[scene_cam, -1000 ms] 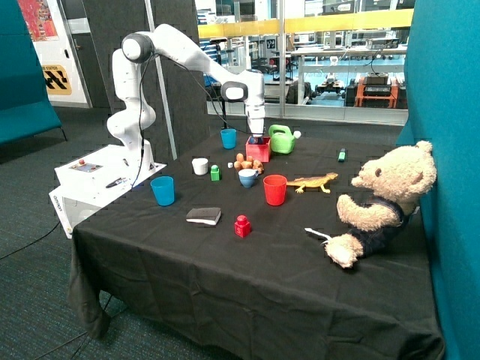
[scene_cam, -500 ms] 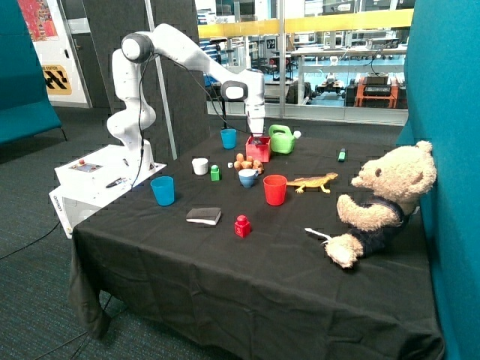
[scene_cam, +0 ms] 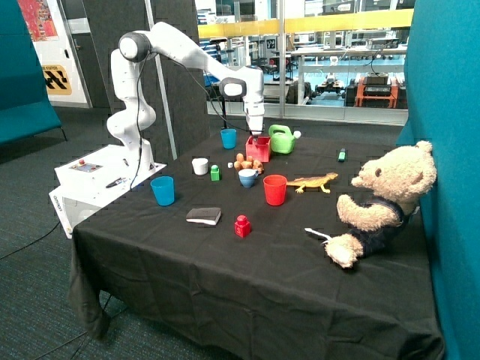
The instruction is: Put the ball in the red pot
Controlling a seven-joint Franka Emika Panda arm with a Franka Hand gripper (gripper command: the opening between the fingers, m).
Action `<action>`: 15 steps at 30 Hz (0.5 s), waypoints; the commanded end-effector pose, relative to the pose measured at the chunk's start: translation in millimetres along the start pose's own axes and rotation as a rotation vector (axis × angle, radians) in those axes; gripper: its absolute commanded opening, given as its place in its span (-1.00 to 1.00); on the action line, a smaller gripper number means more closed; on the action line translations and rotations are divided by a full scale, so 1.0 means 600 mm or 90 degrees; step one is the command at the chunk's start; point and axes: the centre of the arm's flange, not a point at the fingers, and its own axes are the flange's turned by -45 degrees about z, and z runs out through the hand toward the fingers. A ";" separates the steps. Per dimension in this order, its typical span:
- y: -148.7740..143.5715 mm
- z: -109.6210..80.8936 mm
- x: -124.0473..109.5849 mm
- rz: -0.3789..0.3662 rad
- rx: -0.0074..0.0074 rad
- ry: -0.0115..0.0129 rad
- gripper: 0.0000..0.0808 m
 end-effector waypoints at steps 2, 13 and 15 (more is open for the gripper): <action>0.016 -0.032 -0.028 -0.007 -0.0001 0.0021 1.00; 0.059 -0.063 -0.076 -0.007 -0.0001 0.0021 1.00; 0.069 -0.066 -0.085 -0.006 -0.0001 0.0021 1.00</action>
